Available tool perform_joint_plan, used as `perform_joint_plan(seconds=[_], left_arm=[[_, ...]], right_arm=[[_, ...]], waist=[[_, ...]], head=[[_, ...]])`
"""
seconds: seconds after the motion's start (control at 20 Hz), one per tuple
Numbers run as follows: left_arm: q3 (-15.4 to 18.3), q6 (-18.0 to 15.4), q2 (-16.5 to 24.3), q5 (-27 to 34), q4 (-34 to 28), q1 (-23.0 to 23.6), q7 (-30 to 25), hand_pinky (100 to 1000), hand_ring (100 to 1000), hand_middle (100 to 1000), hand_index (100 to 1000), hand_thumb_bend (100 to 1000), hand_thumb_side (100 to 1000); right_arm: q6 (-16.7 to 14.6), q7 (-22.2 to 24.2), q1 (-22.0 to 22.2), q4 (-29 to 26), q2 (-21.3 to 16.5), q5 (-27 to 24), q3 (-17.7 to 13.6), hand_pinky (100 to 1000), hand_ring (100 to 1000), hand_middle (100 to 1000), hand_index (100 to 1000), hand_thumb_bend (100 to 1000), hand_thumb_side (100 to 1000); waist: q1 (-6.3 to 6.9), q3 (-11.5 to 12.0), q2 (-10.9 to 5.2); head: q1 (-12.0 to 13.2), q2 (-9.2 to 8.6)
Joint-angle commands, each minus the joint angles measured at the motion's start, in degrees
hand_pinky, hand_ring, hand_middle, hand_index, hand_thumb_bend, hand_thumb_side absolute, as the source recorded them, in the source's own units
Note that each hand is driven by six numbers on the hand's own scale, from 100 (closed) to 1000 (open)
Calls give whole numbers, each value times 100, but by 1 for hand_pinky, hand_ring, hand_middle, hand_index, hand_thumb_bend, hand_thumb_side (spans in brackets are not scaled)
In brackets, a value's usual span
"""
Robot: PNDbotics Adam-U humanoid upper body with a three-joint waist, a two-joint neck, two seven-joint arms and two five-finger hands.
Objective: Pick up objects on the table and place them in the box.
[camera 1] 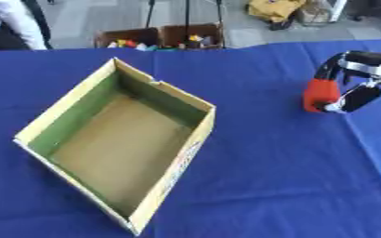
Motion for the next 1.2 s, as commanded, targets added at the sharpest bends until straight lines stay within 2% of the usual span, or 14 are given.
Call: perform_joint_plan(seconds=[0.05, 0.4, 0.55, 0.8, 1.2], left_arm=[[26, -6, 89, -9, -107, -30, -15, 527, 633, 784, 878, 100, 716], [30, -1, 89, -12, -107, -27, -23, 527, 633, 785, 878, 100, 715], [29, 12, 93, -15, -107, -29, -29, 527, 633, 785, 878, 100, 716], [32, 37, 109, -12, -107, -26, -29, 528, 634, 786, 878, 100, 717], [45, 67, 168, 13, -107, -16, -5, 529, 634, 786, 878, 100, 716]], right_arm=[[3, 11, -72, 24, -125, 99, -30, 563, 702, 652, 709, 321, 203], [50, -37, -60, 26, -118, 59, -43, 521, 660, 591, 627, 261, 178], [136, -171, -66, -3, -121, -11, -56, 490, 632, 548, 567, 194, 188], [288, -381, -95, -106, -150, -167, -92, 475, 619, 527, 540, 100, 207], [381, -577, -170, -682, -295, -497, -211, 461, 605, 508, 511, 109, 257]], waist=[[-70, 1, -156], [-67, -1, -159], [-71, -6, -166], [-75, -38, -191], [-102, -93, -268]], head=[[-18, -61], [-33, -71], [-36, -79], [-29, -73], [-18, -38]])
